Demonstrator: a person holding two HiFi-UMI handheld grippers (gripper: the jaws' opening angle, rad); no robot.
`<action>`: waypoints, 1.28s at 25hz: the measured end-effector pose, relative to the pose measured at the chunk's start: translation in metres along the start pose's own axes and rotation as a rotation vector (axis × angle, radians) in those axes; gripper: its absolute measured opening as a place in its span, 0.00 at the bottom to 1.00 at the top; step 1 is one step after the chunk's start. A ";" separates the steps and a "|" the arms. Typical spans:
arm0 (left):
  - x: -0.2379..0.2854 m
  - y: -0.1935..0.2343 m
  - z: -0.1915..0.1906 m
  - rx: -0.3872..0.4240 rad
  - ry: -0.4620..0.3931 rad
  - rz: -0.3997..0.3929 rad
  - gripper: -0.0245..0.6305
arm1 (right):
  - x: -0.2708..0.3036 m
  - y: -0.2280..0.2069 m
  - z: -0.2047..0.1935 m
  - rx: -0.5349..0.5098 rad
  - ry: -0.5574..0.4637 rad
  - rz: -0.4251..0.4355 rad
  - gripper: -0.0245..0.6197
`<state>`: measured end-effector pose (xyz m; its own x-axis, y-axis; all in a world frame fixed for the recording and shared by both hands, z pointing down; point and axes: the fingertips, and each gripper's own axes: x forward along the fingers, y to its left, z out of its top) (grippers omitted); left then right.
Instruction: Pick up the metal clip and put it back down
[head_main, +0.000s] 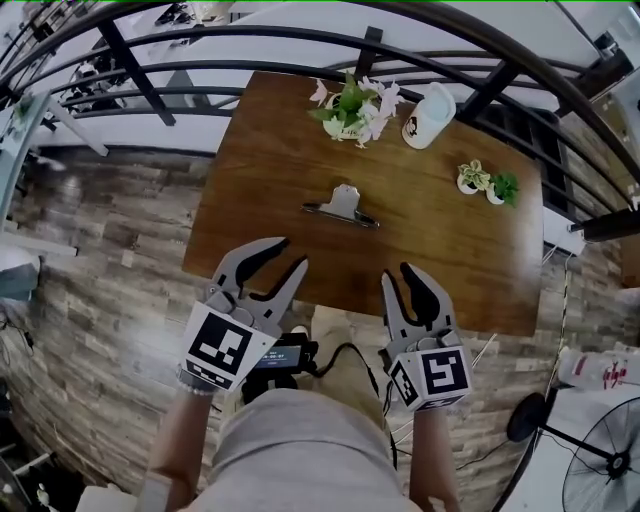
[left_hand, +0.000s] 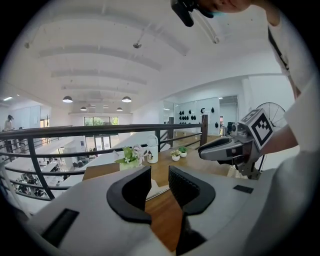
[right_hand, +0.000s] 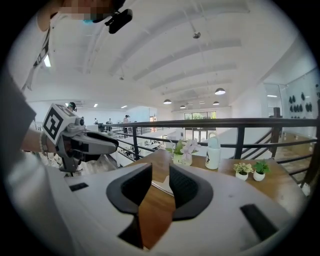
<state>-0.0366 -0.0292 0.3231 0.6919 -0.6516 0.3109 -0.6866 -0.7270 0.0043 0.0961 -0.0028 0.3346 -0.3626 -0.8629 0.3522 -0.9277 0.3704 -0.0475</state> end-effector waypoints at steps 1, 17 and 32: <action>0.003 0.002 0.000 -0.003 0.002 0.001 0.21 | 0.004 -0.002 0.001 -0.001 0.002 0.003 0.22; 0.050 0.036 -0.011 -0.071 0.037 0.033 0.21 | 0.069 -0.037 -0.010 -0.024 0.095 0.074 0.22; 0.093 0.062 -0.036 -0.114 0.090 0.081 0.21 | 0.129 -0.054 -0.046 -0.091 0.226 0.190 0.22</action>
<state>-0.0225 -0.1273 0.3867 0.6140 -0.6811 0.3988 -0.7637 -0.6403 0.0823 0.1039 -0.1179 0.4257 -0.4905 -0.6806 0.5442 -0.8296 0.5559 -0.0524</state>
